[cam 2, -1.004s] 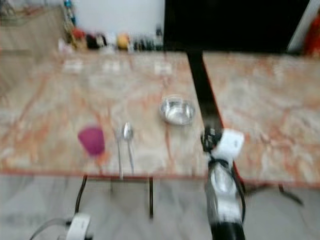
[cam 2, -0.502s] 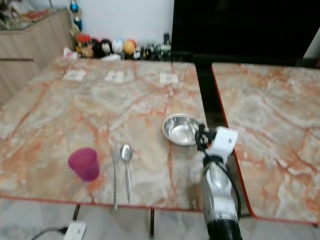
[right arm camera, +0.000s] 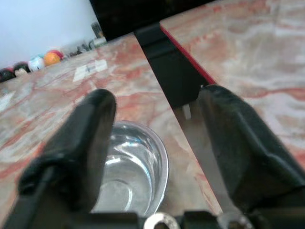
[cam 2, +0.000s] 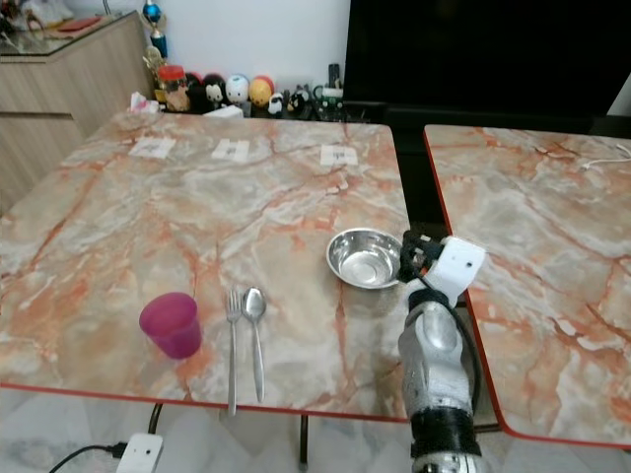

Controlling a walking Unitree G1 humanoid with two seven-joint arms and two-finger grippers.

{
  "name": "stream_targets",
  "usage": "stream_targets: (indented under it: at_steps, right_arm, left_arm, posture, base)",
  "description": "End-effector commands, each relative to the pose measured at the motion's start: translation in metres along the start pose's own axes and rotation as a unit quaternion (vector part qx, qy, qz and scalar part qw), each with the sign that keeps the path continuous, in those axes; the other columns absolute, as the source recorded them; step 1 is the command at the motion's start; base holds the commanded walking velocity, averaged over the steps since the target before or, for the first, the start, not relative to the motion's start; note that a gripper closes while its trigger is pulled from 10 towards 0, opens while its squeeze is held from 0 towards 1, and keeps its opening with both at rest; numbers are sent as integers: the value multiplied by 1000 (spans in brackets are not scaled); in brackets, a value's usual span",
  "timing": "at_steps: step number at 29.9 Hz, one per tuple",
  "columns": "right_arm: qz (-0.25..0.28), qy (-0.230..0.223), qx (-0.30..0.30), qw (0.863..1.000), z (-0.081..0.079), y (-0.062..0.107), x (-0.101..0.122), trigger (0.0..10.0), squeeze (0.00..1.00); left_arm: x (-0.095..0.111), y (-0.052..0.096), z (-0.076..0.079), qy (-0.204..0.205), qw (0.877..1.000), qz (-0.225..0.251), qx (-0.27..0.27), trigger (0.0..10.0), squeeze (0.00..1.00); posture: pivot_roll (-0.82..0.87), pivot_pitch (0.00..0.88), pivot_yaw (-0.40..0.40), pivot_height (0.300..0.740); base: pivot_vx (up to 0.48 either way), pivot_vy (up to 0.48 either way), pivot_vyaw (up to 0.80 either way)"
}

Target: Setting the table

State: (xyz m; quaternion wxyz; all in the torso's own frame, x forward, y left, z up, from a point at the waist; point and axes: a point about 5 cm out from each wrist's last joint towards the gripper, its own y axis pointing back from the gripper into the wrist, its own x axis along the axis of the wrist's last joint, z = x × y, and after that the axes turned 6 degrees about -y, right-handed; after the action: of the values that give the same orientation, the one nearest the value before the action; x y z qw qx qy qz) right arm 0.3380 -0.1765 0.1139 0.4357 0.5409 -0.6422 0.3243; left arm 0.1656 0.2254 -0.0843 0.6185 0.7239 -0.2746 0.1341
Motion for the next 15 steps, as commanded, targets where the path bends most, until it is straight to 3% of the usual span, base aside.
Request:
stream_targets:
  at_steps: [1,2,5,6,15]
  right_arm:
    - [-33,-1,-13,999,2,-4,-6,10000,1000]
    - [-60,-1,-27,998,5,-9,-10,10000,122]
    - [-79,-2,-36,996,6,-11,-13,10000,122]
    - [-100,-18,-44,994,7,-15,-16,10000,0]
    - [-127,-70,-56,988,0,-28,-14,10000,0]
  left_arm:
    - [-2,0,0,-4,1000,-7,-3,10000,0]
    - [-2,0,0,-4,1000,-7,-3,10000,0]
    - [-2,0,0,-5,1000,-7,-4,10000,0]
    - [-2,0,0,-5,1000,-7,-4,10000,0]
    - [-2,0,-1,-4,1000,-7,0,10000,0]
  posture:
    - [75,0,-26,740]
    - [74,0,-23,740]
    - [74,0,-23,740]
    - [84,0,-21,740]
    - [96,0,-21,740]
  base:
    - [0,0,0]
    - [0,0,0]
    - [0,0,0]
    - [0,0,0]
    - [0,0,0]
